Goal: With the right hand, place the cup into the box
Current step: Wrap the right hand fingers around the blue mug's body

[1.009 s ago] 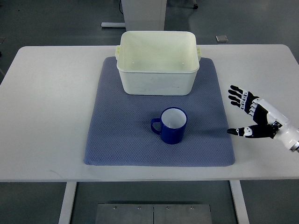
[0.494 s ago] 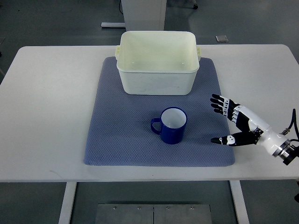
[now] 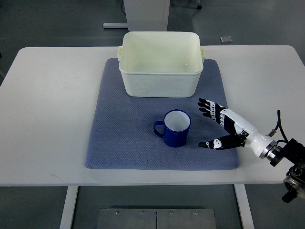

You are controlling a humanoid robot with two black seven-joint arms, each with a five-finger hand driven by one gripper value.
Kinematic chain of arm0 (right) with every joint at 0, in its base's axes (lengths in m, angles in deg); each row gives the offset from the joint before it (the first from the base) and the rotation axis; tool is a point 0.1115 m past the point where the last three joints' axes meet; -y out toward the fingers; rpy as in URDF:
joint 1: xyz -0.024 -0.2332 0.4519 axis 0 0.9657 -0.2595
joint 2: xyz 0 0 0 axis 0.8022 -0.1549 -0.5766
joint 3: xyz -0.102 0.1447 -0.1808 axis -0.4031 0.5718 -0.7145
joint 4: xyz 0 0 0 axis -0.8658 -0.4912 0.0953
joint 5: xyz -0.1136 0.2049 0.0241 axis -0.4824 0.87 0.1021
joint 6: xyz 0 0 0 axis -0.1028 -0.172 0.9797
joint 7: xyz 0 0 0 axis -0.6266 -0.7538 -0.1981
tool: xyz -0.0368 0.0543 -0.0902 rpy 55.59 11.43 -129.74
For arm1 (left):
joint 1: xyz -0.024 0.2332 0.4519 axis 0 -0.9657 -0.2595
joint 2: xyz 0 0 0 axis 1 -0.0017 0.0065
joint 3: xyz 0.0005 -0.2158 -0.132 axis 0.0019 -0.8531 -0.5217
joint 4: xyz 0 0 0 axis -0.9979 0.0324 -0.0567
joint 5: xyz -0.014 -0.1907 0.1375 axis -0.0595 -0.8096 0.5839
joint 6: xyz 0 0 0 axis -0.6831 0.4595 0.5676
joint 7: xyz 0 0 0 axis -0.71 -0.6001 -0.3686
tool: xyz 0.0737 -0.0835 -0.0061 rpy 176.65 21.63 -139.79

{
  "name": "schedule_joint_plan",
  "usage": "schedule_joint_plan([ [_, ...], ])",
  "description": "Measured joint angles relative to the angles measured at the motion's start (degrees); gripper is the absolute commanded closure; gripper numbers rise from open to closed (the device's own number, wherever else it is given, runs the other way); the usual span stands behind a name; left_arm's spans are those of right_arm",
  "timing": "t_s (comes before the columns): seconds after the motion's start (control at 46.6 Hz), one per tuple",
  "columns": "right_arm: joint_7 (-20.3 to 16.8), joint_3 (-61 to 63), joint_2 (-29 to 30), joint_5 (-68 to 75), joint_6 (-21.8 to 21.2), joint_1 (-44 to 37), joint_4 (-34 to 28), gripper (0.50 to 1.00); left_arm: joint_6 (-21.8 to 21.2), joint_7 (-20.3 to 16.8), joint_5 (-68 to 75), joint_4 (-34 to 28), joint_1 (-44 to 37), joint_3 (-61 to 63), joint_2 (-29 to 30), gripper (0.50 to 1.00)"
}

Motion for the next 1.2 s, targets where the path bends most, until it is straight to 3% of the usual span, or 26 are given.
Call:
schedule_joint_plan([
  [0.773,-6.5,-2.3,5.3,-0.4,2.3,-3.6,0.7,0.5,0.0,0.0,0.0,0.0,0.0,0.0,0.0,0.5],
  [1.203,-8.2,-5.6,7.8,-0.4,5.2,-5.8,2.1,0.502,0.0,0.0,0.0,0.0,0.0,0.0,0.0,0.5],
])
